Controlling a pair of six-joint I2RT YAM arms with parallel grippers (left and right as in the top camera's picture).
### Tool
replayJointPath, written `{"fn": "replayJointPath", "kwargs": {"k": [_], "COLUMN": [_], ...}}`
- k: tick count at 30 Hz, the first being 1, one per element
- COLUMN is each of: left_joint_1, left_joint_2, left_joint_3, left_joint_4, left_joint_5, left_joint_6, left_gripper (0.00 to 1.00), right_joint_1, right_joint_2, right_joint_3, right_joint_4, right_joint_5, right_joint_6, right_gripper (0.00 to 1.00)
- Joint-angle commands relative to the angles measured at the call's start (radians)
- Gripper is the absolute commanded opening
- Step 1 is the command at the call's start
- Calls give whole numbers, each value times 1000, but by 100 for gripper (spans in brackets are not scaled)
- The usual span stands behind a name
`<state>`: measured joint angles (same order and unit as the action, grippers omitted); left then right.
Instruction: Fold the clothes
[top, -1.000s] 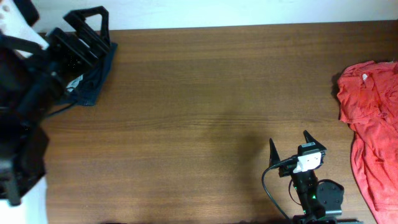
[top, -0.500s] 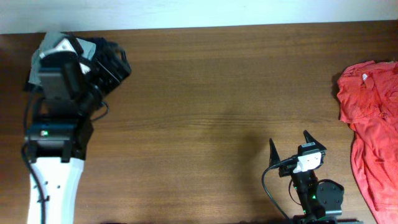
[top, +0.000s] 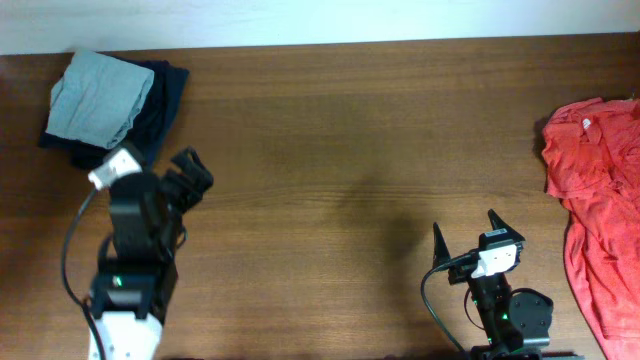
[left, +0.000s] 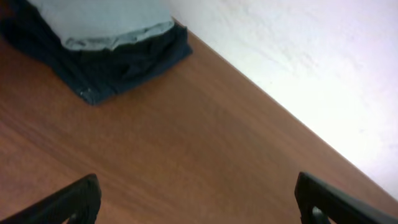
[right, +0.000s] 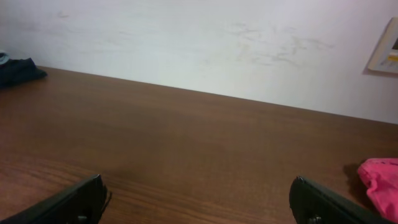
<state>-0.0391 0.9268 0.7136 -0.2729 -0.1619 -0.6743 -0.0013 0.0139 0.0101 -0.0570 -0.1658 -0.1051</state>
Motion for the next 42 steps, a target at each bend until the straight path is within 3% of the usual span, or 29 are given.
{"fn": "replayJointPath", "kwargs": {"k": [1,5,9,20,42], "left_joint_1": [-5,-5,-5,-5,-5], "left_joint_2": [-92,-183,-234,-273,-462], "left_joint_3": [-142,-289,-365,-420,-705], "left_joint_4": [117,305,398,404,511], "left_joint_5": [-42,-45,-45,-44,-48], "left_joint_6": [13,13,17,39,44], "left_gripper": [99,99,99,99,99], "right_joint_1": [-7,-7,-7,-7,-7], "right_joint_2": [-8,-8,-8,-8,-8], "right_joint_3": [-5,-5,-5,-5,-5], "right_joint_4": [-7,-7,-7,-7,-7], "right_joint_5": [1,1,1,1,2], "right_joint_6": [2,2,2,2,2], "right_gripper": [99,99,99,99,99]}}
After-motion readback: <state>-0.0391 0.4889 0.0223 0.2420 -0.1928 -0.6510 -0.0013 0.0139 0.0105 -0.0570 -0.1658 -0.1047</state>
